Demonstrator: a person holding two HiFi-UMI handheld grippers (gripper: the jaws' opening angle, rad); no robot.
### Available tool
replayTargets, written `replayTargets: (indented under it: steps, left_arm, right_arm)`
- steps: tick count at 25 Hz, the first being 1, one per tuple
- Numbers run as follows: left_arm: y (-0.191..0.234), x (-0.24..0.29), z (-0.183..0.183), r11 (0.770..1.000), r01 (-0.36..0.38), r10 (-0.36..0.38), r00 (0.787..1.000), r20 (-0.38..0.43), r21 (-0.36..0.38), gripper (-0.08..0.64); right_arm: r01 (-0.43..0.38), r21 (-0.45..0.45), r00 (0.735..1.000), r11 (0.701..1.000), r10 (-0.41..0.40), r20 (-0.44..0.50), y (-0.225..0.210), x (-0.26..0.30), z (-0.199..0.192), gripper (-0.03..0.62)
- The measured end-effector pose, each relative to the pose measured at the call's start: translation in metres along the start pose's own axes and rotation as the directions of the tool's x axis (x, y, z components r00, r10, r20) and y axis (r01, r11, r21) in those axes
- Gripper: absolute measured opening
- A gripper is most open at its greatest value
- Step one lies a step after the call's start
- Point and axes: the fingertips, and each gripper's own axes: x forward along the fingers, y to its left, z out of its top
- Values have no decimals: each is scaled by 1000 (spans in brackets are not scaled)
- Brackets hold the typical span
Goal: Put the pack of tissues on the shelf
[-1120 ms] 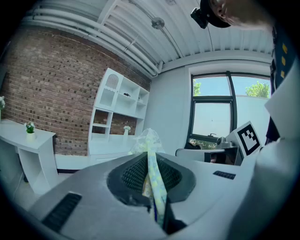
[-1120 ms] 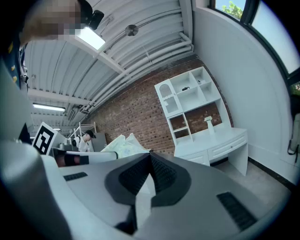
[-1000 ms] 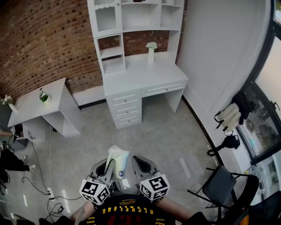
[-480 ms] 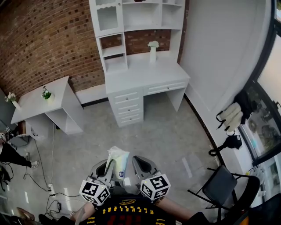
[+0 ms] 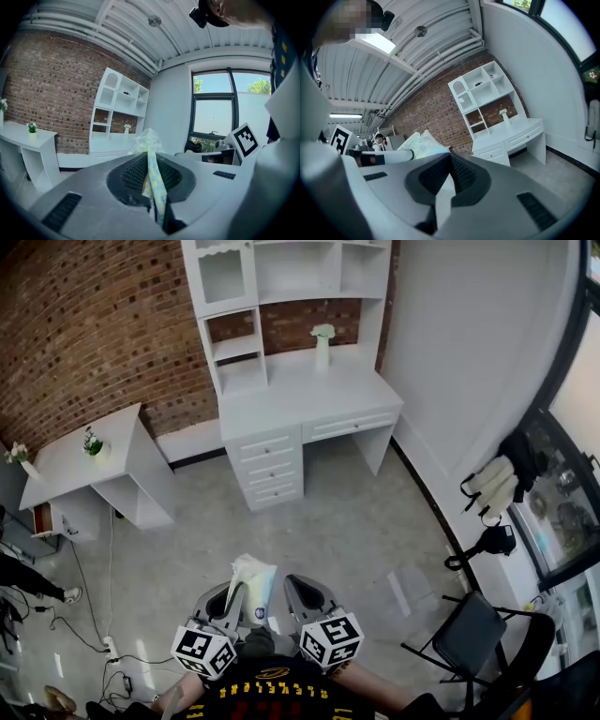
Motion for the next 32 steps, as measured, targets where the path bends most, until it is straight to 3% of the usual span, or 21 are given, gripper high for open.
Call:
replayTargets:
  steps: [9,25,32]
  left_arm:
    - [43,21,4,1000,10,-10,1000,-1,-23,21]
    - [210,74,46,999,32,-32,999,31,-27,23]
    - [260,83,49,997,47,-44,998,41,-57,21]
  right_arm:
    - [16,-2,1000,1000,-16,-23,-3,47,0,-2]
    - [56,-2,998,998,-56,-21,12,212,15,-2]
    - [62,-15,997,998,-63,-45,25,261,13,-2]
